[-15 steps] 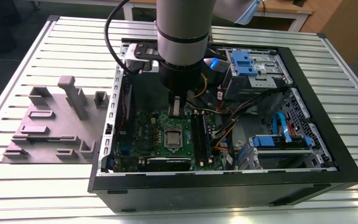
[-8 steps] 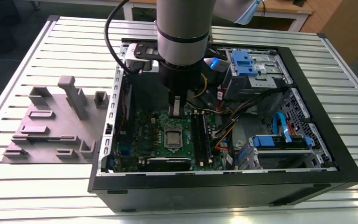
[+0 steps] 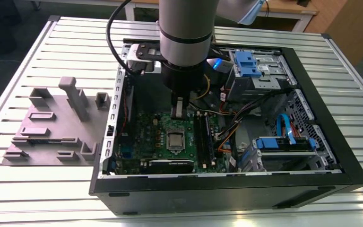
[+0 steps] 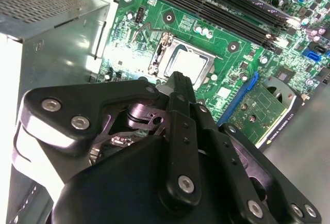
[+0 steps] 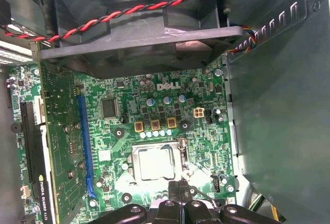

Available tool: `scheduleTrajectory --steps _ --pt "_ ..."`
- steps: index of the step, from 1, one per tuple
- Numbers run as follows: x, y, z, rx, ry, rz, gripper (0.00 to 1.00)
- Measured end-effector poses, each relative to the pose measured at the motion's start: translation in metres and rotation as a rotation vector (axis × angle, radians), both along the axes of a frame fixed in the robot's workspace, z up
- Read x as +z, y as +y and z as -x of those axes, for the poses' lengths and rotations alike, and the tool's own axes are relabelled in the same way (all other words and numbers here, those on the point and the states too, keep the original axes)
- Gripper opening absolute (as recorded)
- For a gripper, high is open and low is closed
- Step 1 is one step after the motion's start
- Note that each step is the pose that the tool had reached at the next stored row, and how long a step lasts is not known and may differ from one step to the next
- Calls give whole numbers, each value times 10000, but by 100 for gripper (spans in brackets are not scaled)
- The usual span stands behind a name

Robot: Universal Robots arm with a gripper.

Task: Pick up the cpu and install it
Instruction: 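Install the first cpu locking lever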

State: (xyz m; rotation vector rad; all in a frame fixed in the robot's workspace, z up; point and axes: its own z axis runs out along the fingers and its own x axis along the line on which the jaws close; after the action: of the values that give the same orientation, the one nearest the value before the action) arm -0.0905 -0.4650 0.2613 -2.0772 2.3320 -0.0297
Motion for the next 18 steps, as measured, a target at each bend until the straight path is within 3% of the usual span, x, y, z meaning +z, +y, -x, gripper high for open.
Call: scheduleTrajectory --steps 6,12,15,16,18 --pt "-13 83 -35 -1 -1 -2 10" --pt "-10 134 -40 -1 0 -19 10" --pt "-11 146 -40 0 -1 -228 10" --pt "-11 146 -40 -1 -1 -335 10" --pt "-11 146 -40 -1 1 -638 10"
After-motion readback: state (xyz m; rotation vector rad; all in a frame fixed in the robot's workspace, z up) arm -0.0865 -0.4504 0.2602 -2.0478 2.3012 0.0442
